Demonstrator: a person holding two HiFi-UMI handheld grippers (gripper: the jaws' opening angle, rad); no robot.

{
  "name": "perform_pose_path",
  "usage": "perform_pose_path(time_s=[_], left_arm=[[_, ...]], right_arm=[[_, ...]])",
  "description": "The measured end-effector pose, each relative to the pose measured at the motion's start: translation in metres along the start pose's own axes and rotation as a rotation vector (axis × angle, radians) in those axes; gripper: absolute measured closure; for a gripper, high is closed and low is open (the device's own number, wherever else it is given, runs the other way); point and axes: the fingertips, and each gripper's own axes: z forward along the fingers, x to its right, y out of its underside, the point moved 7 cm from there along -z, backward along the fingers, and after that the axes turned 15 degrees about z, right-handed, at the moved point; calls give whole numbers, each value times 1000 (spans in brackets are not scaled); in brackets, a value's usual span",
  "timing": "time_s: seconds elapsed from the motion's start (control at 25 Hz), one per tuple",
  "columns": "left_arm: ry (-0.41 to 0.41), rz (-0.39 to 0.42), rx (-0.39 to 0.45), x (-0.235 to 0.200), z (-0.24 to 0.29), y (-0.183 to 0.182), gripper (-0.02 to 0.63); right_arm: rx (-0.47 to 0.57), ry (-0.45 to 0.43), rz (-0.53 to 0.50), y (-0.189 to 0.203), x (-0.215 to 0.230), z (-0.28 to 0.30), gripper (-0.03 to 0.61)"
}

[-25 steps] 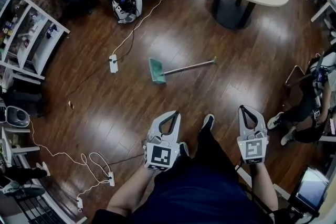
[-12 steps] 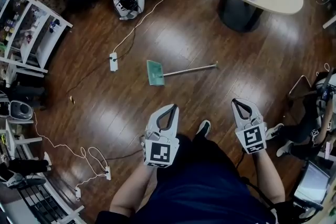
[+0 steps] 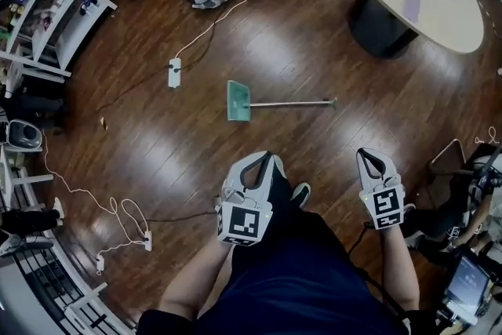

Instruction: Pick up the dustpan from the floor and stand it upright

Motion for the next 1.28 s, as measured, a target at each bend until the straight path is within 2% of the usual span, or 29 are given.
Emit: perform_pose_path(time_s=[0.28, 0.4, 0.56, 0.8, 1.0, 1.28], left_arm=[[3, 8, -16, -49, 50, 32, 609], [13, -8, -38, -68, 74, 50, 609], [8, -53, -63, -83, 101, 69, 609], [5, -52, -81, -75, 141, 94, 609], [19, -19, -112, -61, 180, 123, 609], [0, -14, -126, -47, 227, 158, 609]], right_arm=[[-50, 117, 182, 3, 54, 56, 574], [-45, 151, 219, 1, 71, 83, 574], [-53, 150, 234, 4, 81, 116, 540], [-64, 85, 196, 12, 95, 157, 531], [-61, 74, 169, 37, 115, 190, 531], [-70, 78, 168, 75, 152, 232, 531]])
